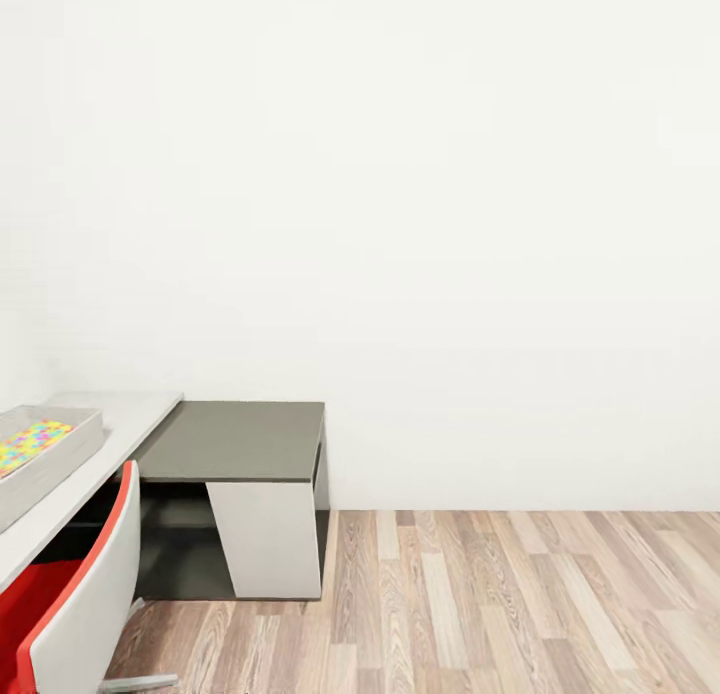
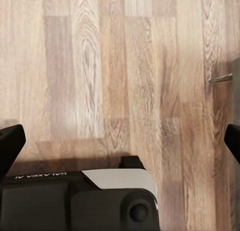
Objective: Put all the toys in the child's room - the three board games (two on the bed and one on the table), the two jigsaw puzzles on the table, and the tennis ball on the table - inside the toy box on the table in the child's room.
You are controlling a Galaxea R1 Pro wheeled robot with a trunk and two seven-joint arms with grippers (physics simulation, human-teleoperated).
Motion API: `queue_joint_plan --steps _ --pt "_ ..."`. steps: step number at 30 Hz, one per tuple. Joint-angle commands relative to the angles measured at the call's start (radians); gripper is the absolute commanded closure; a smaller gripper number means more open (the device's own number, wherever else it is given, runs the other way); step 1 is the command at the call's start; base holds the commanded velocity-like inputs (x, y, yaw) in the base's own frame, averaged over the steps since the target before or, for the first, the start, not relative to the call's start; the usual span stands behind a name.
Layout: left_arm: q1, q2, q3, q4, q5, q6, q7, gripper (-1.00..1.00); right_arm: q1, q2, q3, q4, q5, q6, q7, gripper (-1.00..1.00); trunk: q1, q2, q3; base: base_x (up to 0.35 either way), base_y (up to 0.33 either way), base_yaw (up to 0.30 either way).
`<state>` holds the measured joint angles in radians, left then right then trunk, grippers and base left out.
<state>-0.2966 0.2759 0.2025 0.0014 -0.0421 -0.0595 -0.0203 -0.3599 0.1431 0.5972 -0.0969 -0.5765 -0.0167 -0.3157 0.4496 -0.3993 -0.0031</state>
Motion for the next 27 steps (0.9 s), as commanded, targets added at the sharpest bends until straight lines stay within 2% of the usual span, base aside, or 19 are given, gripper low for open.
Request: queue_joint_plan --steps 1,9,27 --pt "0.001 -0.002 0.007 0.002 -0.005 -0.004 0.001 -1.00 0.001 0.000 0.009 0.001 -0.010 -0.002 -0.004 -1.00 0.000 -0.001 -0.001 0.001 0.001 0.122" --pt "0.004 -0.014 0.006 0.003 -0.007 -0.004 0.021 -1.00 0.018 -0.001 0.008 0.004 -0.011 -0.001 -0.003 -1.00 0.000 -0.001 -0.005 0.000 0.000 0.051" --pt "0.007 -0.017 0.006 0.003 -0.013 -0.005 0.027 -1.00 0.026 -0.011 0.006 0.007 -0.015 0.016 -0.002 -1.00 0.000 -0.001 -0.032 0.000 0.000 0.004"
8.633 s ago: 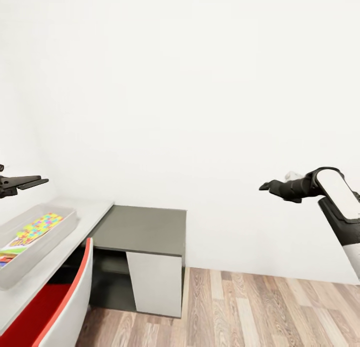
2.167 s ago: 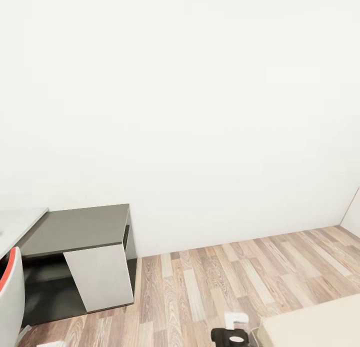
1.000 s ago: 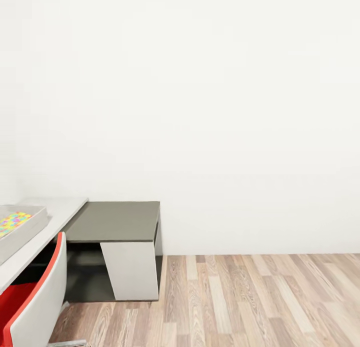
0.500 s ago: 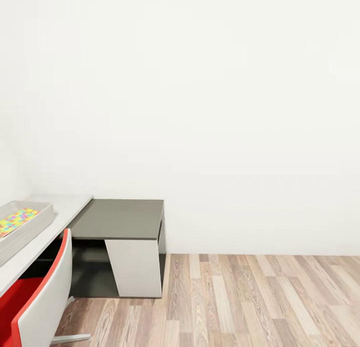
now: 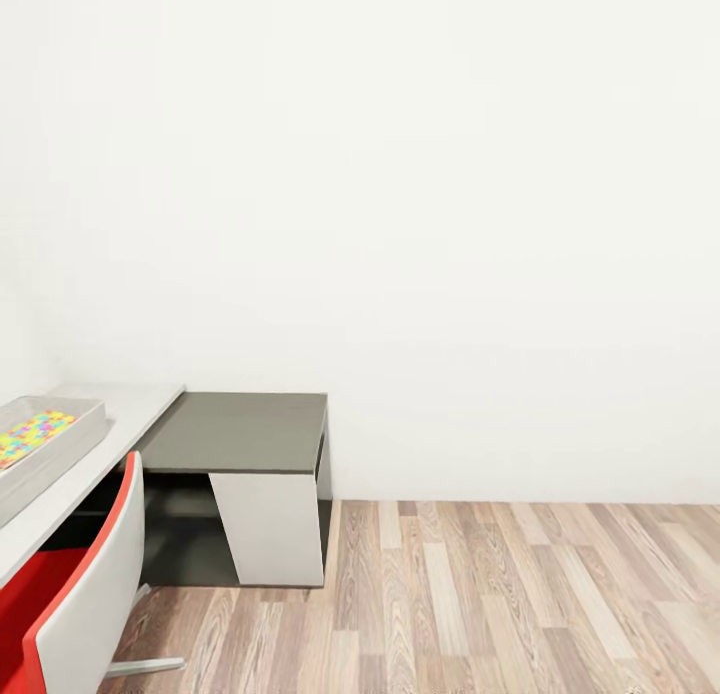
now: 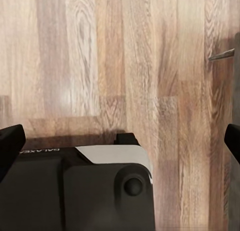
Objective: Put all the toys in the child's room - the three board games (two on the bed and one on the table), the two jigsaw puzzles on the table, and the tennis ball on the table - inside the toy box on the table in the child's room.
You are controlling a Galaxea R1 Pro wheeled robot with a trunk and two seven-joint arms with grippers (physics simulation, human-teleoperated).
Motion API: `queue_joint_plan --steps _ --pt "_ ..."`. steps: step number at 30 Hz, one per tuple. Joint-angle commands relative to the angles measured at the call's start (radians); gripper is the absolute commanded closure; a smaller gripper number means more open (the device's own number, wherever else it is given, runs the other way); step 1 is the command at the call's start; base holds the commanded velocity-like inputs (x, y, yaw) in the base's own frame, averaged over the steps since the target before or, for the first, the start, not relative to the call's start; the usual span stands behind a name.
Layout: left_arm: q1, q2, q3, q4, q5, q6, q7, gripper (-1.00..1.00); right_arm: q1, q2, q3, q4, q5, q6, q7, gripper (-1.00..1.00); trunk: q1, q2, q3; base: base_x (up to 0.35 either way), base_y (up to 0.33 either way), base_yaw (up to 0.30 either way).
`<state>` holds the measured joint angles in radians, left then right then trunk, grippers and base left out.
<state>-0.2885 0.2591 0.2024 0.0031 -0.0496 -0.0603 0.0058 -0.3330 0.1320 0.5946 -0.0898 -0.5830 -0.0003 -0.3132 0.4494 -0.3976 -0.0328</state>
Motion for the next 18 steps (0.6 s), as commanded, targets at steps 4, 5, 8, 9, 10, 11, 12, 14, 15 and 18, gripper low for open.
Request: queue_joint_plan --steps 4,5,8,9,10,11,12,14,15,18 --pt "0.001 0.000 0.006 0.001 -0.005 -0.004 0.000 -1.00 0.000 0.000 0.009 0.001 -0.009 0.001 -0.004 -1.00 0.001 -0.002 -0.009 0.000 0.000 0.000" --pt "0.002 0.000 0.006 0.001 -0.006 -0.004 0.000 -1.00 0.000 0.000 0.009 0.003 -0.009 0.001 -0.005 -1.00 0.001 -0.002 -0.011 0.000 0.000 0.000" --pt "0.004 0.000 0.006 0.001 -0.006 -0.004 0.000 -1.00 0.000 0.000 0.009 0.009 -0.009 0.001 -0.005 -1.00 0.001 -0.002 -0.015 0.000 0.000 0.000" --pt "0.004 0.000 0.006 0.001 -0.007 -0.004 0.000 -1.00 0.000 0.000 0.010 0.011 -0.009 0.002 -0.005 -1.00 0.001 -0.002 -0.017 0.000 0.000 0.000" --pt "0.005 0.000 0.006 0.001 -0.007 -0.004 0.000 -1.00 0.000 0.000 0.010 0.013 -0.009 0.002 -0.005 -1.00 0.001 -0.002 -0.019 0.000 0.000 0.000" --pt "0.005 0.000 0.006 0.001 -0.007 -0.004 0.000 -1.00 0.000 0.001 0.010 0.014 -0.009 0.002 -0.004 -1.00 0.001 -0.002 -0.020 0.000 0.000 0.000" --pt "0.006 0.000 0.006 0.001 -0.007 -0.005 0.000 -1.00 0.000 0.001 0.010 0.015 -0.009 0.002 -0.005 -1.00 0.001 -0.002 -0.022 0.000 0.000 0.000" --pt "0.006 0.000 0.006 0.001 -0.006 -0.005 0.000 -1.00 0.000 0.001 0.010 0.016 -0.009 0.002 -0.005 -1.00 0.001 -0.002 -0.025 0.000 0.000 0.000" --pt "0.007 0.000 0.006 0.001 -0.007 -0.006 0.000 -1.00 0.000 0.001 0.010 0.017 -0.009 0.002 -0.005 -1.00 0.001 -0.002 -0.027 0.000 0.000 0.000" --pt "0.009 0.000 0.006 0.001 -0.006 -0.007 0.000 -1.00 0.000 0.002 0.010 0.019 -0.009 0.002 -0.005 -1.00 0.001 -0.002 -0.032 0.000 0.000 0.000"
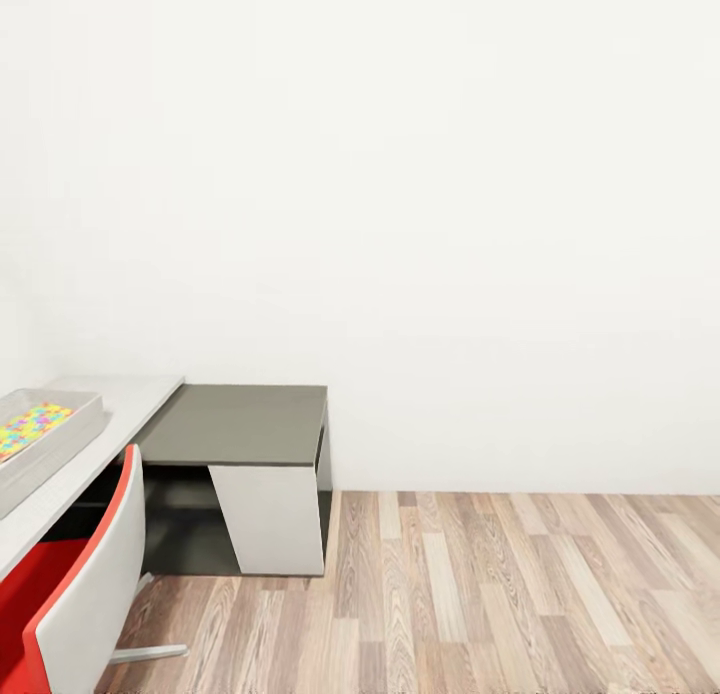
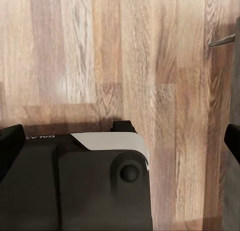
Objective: Put all the toys in the child's room - the three board games (two on the bed and one on the table), the two jigsaw puzzles on the table, and the tennis ball on the table - inside the toy box on the table in the child's room.
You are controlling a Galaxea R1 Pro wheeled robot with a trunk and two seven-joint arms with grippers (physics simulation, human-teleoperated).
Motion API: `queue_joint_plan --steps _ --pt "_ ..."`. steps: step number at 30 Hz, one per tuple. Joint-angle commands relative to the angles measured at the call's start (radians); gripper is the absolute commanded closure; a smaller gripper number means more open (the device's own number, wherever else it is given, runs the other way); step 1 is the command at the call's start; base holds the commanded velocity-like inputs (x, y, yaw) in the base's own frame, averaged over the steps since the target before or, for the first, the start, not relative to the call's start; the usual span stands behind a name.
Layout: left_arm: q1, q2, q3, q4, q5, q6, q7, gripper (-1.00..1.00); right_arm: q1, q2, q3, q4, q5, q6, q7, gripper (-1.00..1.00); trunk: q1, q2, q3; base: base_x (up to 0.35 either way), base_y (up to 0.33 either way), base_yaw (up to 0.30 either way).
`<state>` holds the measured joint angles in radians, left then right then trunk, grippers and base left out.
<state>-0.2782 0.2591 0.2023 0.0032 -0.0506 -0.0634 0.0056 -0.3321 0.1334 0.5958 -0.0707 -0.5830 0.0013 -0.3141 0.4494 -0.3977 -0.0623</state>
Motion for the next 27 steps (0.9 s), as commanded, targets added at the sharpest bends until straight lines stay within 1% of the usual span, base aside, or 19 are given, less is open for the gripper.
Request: queue_joint_plan --steps 1,9,27 --pt "0.000 0.000 0.006 0.001 -0.005 -0.004 0.001 -1.00 -0.001 0.001 0.009 0.000 -0.009 0.000 -0.004 -1.00 0.001 -0.002 -0.004 0.000 0.000 0.000" --pt "0.003 0.000 0.006 0.001 -0.006 -0.004 0.001 -1.00 0.000 0.005 0.009 0.001 -0.012 -0.003 -0.006 -1.00 0.001 -0.002 -0.012 0.000 0.000 0.000" --pt "0.008 0.000 0.006 0.007 -0.006 -0.003 0.001 -1.00 0.007 0.007 0.007 0.002 -0.015 -0.001 -0.009 -1.00 0.001 -0.002 -0.014 0.000 0.000 0.000"
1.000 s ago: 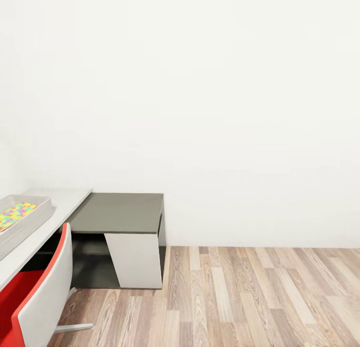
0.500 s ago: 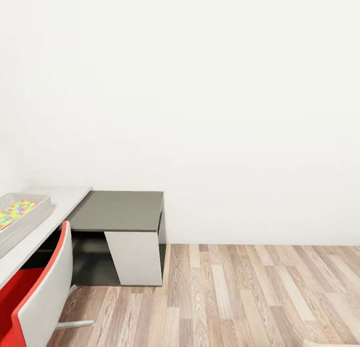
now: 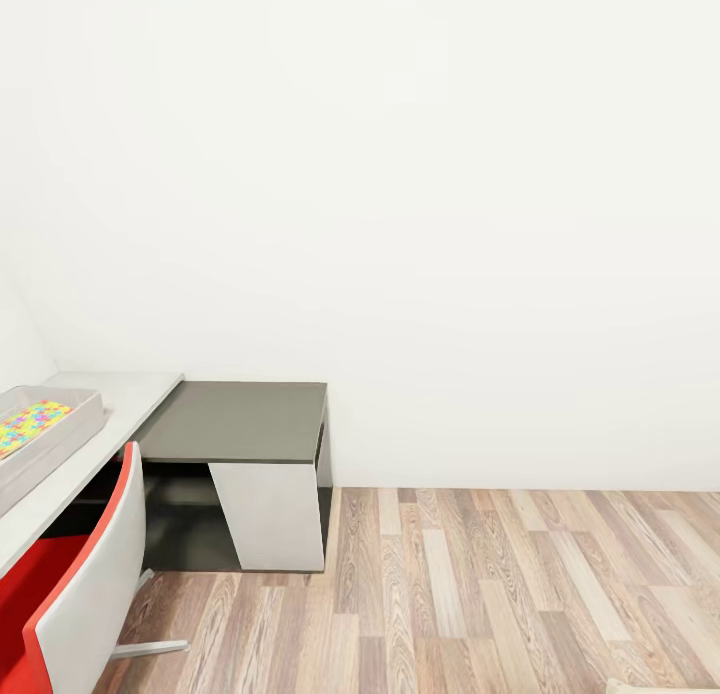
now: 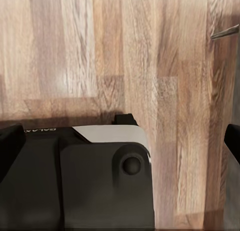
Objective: Put all the toys in the child's room - the three board games (two on the bed and one on the table), the two jigsaw puzzles on the table, and the tennis ball on the table - inside the toy box on the table in the child's room.
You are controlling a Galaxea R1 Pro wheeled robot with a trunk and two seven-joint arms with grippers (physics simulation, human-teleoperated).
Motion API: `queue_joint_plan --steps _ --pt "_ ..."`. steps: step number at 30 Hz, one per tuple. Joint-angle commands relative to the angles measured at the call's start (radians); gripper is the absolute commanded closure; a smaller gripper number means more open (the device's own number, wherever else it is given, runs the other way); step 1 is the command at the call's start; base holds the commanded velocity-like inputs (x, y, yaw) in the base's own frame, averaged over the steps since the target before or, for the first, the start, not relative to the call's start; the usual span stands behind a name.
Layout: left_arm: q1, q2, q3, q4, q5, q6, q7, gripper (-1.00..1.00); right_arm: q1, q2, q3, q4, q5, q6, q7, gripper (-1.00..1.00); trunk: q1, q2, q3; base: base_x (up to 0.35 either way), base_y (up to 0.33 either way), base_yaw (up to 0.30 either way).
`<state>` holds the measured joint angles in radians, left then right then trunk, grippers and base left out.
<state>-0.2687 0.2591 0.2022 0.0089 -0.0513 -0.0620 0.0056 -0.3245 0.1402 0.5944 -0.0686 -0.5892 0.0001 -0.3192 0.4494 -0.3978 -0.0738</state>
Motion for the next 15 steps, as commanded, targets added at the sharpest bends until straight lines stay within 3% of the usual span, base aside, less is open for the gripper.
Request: queue_joint_plan --steps 1,15 --pt "-0.001 0.000 0.006 0.003 -0.005 -0.004 0.001 -1.00 0.004 0.000 0.009 0.000 -0.009 0.000 -0.004 -1.00 0.001 -0.002 -0.002 0.000 0.000 0.000" --pt "0.024 -0.008 0.006 0.010 -0.010 0.003 -0.001 -1.00 0.080 -0.003 0.007 0.000 -0.009 0.000 -0.003 -1.00 0.001 -0.002 -0.002 0.000 0.000 0.000"
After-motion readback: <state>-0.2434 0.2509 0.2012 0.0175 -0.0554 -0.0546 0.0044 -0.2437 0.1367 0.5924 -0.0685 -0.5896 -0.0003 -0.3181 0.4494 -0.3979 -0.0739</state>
